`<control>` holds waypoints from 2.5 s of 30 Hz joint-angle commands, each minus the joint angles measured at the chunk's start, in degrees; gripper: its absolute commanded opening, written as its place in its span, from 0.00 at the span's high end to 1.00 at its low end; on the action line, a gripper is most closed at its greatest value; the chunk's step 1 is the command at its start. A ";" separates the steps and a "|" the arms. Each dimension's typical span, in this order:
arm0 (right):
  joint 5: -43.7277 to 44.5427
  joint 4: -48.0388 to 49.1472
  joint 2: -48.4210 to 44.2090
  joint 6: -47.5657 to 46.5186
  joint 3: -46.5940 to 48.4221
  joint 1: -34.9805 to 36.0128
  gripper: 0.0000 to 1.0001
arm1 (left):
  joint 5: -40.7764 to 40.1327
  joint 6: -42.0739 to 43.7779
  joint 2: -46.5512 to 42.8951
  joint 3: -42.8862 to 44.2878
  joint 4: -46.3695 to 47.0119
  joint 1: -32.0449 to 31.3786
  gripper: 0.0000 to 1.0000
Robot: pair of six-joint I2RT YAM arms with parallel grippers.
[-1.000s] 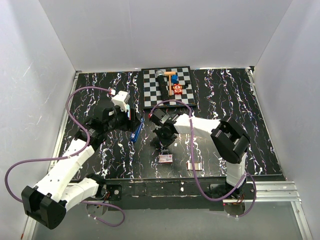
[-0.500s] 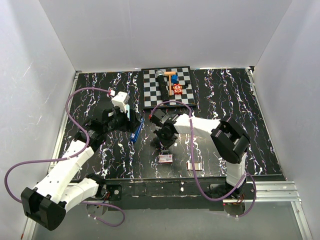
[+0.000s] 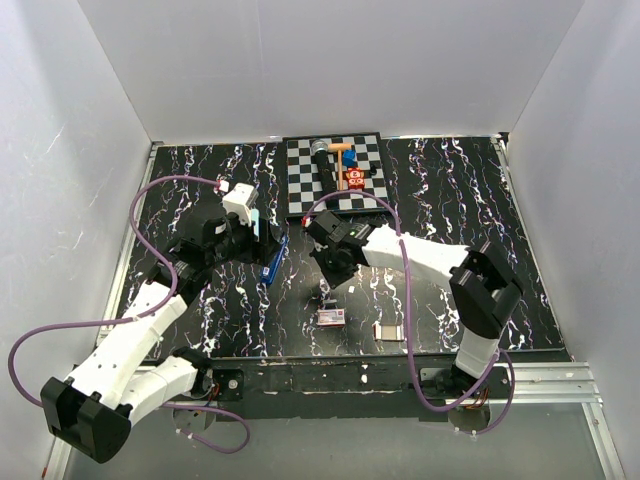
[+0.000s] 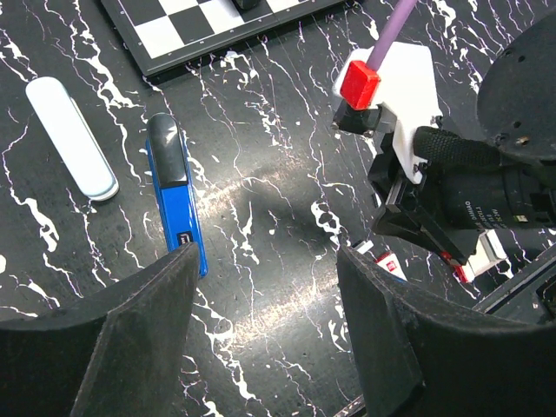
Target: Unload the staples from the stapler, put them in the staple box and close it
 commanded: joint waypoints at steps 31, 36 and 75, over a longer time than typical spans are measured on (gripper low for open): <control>-1.07 -2.50 4.90 -0.15 1.33 1.46 0.97 | -0.60 0.15 -2.42 -0.32 0.75 -0.15 0.36; -1.25 -2.67 5.43 -0.15 1.16 1.81 0.97 | -0.77 0.15 -2.60 -0.40 0.66 -0.15 0.36; 2.09 -7.15 0.77 0.47 -0.24 4.27 0.93 | -1.65 0.33 -4.62 -0.58 0.48 -0.15 0.35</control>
